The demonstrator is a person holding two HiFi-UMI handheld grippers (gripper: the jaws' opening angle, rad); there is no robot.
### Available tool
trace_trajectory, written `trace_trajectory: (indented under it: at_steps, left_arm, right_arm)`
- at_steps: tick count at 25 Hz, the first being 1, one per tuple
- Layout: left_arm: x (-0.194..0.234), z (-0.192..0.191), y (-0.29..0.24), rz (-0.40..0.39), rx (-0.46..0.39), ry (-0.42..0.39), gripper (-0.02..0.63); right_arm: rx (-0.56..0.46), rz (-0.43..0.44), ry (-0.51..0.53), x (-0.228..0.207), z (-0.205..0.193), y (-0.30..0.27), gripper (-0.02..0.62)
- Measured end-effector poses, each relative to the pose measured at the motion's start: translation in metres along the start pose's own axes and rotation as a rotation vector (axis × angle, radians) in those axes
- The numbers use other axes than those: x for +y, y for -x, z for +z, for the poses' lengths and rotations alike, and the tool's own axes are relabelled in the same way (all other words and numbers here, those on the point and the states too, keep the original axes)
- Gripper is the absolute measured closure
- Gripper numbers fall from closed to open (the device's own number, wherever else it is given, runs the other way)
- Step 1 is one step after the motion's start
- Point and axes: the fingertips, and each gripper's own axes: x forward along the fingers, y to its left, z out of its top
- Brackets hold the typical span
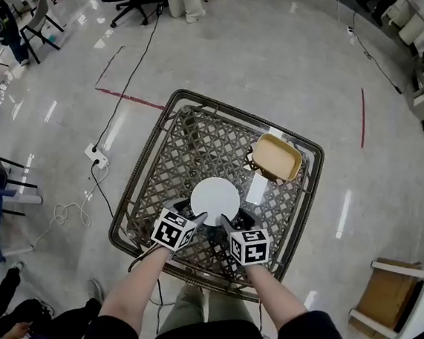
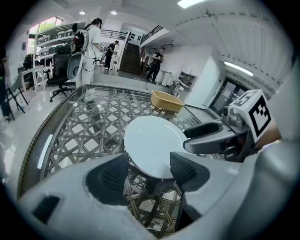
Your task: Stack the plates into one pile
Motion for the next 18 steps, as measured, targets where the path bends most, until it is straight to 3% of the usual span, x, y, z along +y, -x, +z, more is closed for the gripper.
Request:
trace_trajectory:
  at_steps: [9, 18]
  left_arm:
    - [0.002, -0.017, 0.002, 0.026, -0.008, 0.054, 0.321]
    - [-0.010, -0.010, 0.041, 0.046, -0.102, 0.080, 0.319]
  right_arm:
    - [-0.004, -0.022, 0.031, 0.002, -0.003, 0.002, 0.356]
    - [-0.069, -0.032, 0.004, 0.013, 0.007, 0.035, 0.356]
